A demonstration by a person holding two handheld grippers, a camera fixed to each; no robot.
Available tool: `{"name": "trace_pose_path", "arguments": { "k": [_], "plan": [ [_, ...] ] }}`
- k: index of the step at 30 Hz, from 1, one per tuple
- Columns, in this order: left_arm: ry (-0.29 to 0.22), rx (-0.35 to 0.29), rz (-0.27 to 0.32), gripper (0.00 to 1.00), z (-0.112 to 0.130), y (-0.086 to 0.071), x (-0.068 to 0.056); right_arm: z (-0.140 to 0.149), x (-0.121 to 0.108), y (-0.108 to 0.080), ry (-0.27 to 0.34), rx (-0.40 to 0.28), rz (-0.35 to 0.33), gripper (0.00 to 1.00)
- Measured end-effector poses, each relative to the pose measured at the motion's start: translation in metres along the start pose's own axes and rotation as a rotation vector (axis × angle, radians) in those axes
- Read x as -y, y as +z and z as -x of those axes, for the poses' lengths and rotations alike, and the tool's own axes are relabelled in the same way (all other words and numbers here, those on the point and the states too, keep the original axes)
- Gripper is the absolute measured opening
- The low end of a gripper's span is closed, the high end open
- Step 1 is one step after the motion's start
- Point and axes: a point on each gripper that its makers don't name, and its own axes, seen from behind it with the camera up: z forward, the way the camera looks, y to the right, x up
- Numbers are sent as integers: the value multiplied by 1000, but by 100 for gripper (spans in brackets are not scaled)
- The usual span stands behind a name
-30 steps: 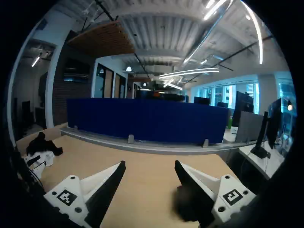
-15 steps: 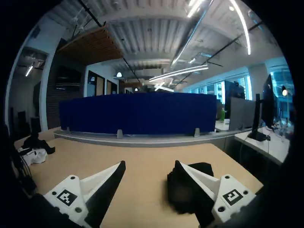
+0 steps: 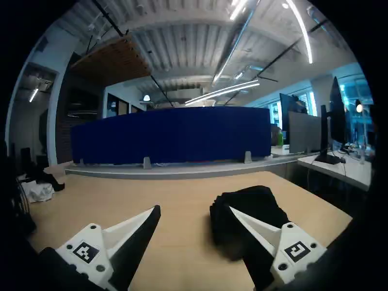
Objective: Fold towel
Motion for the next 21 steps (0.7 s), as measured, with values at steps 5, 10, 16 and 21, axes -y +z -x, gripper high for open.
{"name": "trace_pose_path", "arguments": {
  "k": [5,10,16,21],
  "plan": [
    [0,0,0,92,0,0,0,1,13,2,-35,-28,-15,100],
    [0,0,0,92,0,0,0,3,23,3,-48,-42,-33,100],
    [0,0,0,92,0,0,0,7,23,3,-46,-44,-18,100],
    [0,0,0,92,0,0,0,9,19,3,-22,-37,3,100]
  ]
}}
